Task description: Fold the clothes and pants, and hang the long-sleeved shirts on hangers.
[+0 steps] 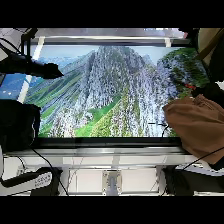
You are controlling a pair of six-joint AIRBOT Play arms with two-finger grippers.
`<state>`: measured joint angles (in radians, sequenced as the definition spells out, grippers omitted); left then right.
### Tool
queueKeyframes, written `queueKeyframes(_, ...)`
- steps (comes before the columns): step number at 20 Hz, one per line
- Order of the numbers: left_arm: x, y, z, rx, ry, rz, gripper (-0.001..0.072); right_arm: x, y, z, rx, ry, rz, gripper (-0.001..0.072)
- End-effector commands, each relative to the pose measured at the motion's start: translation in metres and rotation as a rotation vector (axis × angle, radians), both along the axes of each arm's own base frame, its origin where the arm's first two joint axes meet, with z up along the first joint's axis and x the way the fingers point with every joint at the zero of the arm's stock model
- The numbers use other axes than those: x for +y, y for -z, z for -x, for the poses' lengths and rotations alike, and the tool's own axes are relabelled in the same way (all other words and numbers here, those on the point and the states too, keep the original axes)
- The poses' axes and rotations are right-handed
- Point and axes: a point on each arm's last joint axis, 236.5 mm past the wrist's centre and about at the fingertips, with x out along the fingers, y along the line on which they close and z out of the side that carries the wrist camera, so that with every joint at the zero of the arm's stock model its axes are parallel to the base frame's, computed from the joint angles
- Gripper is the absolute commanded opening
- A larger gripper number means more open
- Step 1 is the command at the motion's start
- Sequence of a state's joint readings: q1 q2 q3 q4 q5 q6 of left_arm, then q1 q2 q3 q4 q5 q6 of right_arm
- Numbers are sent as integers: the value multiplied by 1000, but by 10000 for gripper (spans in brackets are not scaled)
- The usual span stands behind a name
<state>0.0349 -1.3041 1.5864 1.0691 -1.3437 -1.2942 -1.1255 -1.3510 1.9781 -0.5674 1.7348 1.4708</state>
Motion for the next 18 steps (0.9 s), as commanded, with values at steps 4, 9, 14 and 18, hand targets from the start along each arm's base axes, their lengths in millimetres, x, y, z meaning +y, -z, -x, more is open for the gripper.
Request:
queueKeyframes(4, 0, 0, 0, 1, 0, -1, 27, 208, 75, -73, 257, -641, 488, 10)
queueKeyframes(9, 0, 2, 4, 17, 8, -3, 27, 245, 98, -76, 324, -750, 570, 12)
queueKeyframes(14, 0, 2, 4, 17, 8, -3, 27, 249, 94, -76, 307, -749, 557, 13)
queueKeyframes(18, 0, 2, 4, 17, 8, -3, 28, 249, 94, -76, 307, -749, 557, 12)
